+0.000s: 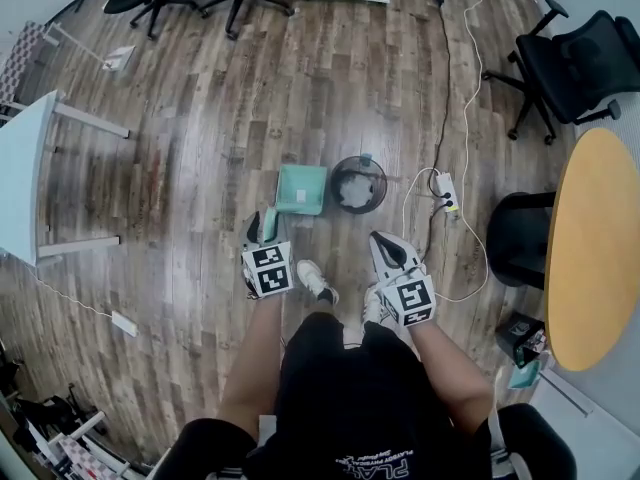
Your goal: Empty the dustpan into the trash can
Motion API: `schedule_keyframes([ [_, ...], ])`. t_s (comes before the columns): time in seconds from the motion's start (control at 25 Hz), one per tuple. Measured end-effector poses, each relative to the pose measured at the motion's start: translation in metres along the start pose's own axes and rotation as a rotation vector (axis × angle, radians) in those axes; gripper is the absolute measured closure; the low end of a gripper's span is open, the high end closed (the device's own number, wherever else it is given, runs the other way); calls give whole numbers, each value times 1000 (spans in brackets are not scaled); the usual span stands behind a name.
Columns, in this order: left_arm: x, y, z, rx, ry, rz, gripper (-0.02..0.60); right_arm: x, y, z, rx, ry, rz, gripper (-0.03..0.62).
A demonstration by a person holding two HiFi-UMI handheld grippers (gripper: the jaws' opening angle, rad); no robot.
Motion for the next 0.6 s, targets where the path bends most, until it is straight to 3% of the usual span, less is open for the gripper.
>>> schedule_keyframes([
  [0.16, 43, 21, -24, 25, -10, -48, 400, 20, 2, -1, 38, 29, -1, 571],
  [0.6, 150, 44, -87, -3, -25, -188, 552, 77, 35, 14, 69, 90, -96, 571],
])
Point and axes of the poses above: the fingertips, and each gripper's own axes: x backward along the fingers, z to its left, y out of its top, the point moved 1 cm from there along x, backward along the fingers, and after that the axes turned 12 degrees about -x, right-handed, at the moved point
